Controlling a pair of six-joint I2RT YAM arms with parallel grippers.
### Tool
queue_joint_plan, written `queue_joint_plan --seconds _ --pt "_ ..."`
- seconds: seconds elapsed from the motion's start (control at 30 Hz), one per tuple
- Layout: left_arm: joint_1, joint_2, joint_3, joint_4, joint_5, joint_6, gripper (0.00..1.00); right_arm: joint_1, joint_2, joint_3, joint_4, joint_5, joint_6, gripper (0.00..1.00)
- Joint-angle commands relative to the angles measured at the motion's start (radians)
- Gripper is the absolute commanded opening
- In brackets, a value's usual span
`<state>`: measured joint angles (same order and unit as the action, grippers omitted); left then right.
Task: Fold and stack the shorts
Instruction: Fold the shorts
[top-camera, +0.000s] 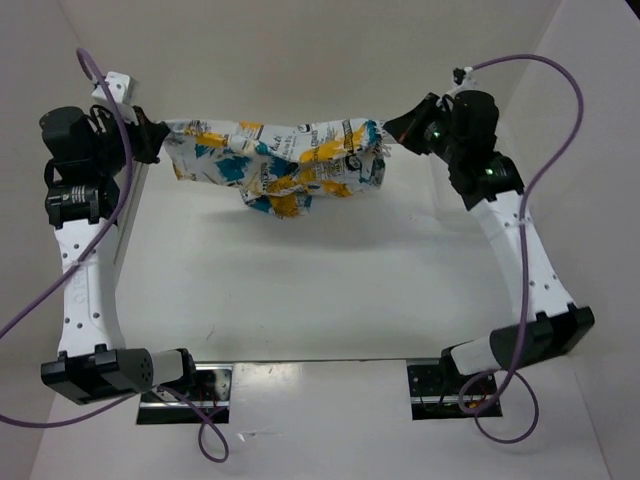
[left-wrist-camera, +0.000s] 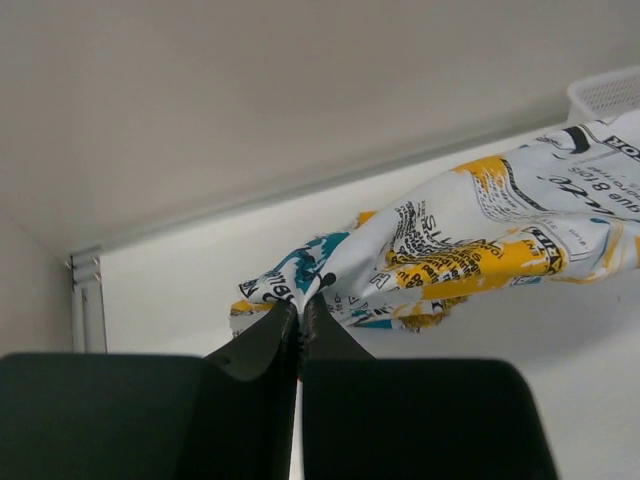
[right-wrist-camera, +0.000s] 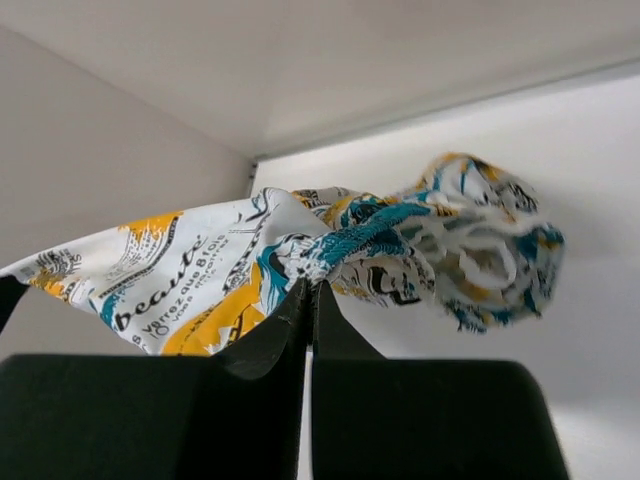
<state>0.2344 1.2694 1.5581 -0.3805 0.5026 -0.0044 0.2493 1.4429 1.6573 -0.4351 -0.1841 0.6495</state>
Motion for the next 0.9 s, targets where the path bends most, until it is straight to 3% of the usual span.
queue_joint_plan --seconds 0.0,0.2,0.53,0.77,0.87 --pt "0.008 -0.042 0.106 0.026 0.059 0.004 0.0 0.007 -0.145 0.039 -0.077 0.057 -0.013 0.0" --pt "0.008 -0.099 0.23 0.026 0.09 0.004 0.0 0.007 -0.315 0.128 -0.158 0.086 -0.013 0.0" --pt "-0.038 -0.12 0.595 -0.142 -0.087 0.004 0.0 0.007 -0.43 0.34 -0.364 0.09 0.015 0.0" --pt "-0.061 -0.088 0.625 -0.163 -0.115 0.004 0.0 0.016 -0.476 0.283 -0.425 0.181 0.059 0.0" --pt "-0.061 -0.064 0.55 -0.12 -0.072 0.004 0.0 0.016 -0.477 0.137 -0.389 0.201 0.081 0.0"
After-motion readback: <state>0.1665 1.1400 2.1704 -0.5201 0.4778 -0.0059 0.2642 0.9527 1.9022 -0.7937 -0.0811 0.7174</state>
